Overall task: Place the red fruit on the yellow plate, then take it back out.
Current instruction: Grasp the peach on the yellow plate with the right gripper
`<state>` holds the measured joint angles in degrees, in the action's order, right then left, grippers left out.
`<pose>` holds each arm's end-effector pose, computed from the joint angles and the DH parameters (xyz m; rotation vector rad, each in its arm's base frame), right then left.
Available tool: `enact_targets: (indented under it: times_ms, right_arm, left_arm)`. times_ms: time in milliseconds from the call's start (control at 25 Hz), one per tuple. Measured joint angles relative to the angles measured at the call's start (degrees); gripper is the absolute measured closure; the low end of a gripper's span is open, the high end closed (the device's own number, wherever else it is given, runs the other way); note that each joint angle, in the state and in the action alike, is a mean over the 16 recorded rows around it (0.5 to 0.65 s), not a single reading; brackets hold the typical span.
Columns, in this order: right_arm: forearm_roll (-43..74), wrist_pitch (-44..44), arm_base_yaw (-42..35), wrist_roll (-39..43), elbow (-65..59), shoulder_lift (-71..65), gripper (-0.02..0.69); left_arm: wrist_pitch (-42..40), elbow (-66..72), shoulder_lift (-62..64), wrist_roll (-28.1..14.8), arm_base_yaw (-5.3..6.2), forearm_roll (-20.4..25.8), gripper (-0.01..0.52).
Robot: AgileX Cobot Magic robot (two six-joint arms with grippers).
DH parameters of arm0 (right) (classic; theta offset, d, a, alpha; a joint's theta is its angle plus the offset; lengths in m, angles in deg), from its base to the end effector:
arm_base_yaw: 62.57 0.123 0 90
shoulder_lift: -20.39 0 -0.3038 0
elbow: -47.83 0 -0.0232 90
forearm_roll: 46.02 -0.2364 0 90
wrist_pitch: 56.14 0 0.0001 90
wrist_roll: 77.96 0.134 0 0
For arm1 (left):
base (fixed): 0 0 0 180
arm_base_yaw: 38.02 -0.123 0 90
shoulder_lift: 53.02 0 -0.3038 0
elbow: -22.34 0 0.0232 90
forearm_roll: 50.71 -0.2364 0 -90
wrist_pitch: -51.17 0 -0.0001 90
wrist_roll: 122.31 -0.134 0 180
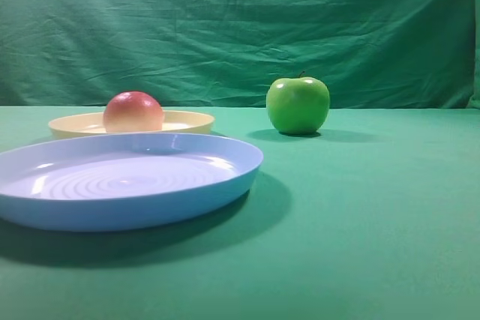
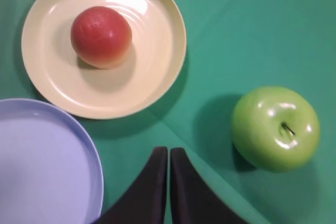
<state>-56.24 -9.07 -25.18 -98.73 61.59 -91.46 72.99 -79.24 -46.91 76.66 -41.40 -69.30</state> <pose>0.3287 0.2732 0.2862 -1.1466 2.2729 0.3283 0.0583 0.0194 0.1657 -0.1635 1.8308 0.1306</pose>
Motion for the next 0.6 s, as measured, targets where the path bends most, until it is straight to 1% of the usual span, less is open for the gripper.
enact_targets:
  times_ms: [200,360,480,600]
  right_arm:
    - [-5.00,0.35,0.84,-4.58,9.09,-9.51,0.635]
    - [-8.42,0.53,1.49,-7.69,15.59,-15.86,0.585]
    - [-9.87,0.43,2.05,-9.23,19.42,-19.70,0.518]
    - [-10.49,0.10,2.61,-10.09,22.14,-22.67,0.418]
  left_arm:
    - [0.00,0.00,0.00,-0.03,0.00,0.00,0.514]
    - [0.00,0.00,0.00,-0.05,0.00,0.00,0.514]
    - [0.00,0.00,0.00,-0.05,0.00,0.00,0.514]
    - [0.00,0.00,0.00,-0.05,0.00,0.00,0.514]
